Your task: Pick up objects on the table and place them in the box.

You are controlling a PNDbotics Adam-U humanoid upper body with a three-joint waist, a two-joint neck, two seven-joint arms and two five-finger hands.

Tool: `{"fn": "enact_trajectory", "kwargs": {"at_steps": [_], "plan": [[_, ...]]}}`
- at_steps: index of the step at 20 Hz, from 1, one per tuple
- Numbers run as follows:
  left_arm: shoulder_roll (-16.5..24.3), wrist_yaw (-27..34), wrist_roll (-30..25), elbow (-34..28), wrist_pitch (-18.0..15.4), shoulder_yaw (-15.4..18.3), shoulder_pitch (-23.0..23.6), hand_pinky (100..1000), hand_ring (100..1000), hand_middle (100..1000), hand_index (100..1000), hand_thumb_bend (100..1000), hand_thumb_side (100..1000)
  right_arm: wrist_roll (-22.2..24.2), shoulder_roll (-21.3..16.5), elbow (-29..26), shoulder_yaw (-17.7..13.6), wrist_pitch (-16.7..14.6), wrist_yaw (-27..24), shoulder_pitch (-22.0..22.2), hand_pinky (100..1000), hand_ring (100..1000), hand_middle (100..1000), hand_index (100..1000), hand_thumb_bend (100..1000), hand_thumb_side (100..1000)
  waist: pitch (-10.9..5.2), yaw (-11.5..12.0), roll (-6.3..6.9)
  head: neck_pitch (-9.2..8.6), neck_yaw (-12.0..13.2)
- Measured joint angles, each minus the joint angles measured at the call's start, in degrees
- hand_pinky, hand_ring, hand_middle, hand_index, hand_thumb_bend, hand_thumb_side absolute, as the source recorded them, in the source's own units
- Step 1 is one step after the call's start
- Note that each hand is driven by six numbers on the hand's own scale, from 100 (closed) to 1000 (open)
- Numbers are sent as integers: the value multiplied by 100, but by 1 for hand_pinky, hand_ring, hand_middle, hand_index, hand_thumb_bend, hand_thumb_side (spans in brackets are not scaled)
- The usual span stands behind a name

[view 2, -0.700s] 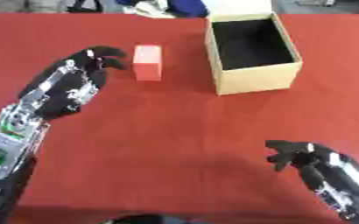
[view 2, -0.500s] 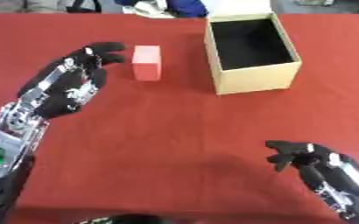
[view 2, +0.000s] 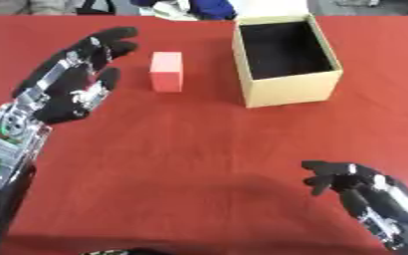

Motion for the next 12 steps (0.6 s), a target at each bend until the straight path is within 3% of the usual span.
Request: {"fn": "enact_trajectory", "kwargs": {"at_steps": [6, 12], "plan": [[710, 21, 150, 197, -160, -6, -585, 1000, 901, 920, 946, 100, 273, 10, 0, 27, 0, 16, 4, 17, 841, 939, 572, 812, 100, 558, -48, 5, 53, 0, -59], [1435, -290, 387, 915, -262, -181, -1266, 1000, 894, 917, 947, 100, 200, 12, -2, 34, 2, 23, 9, 22, 841, 939, 572, 812, 100, 557, -62, -67, 81, -1, -87]]}}
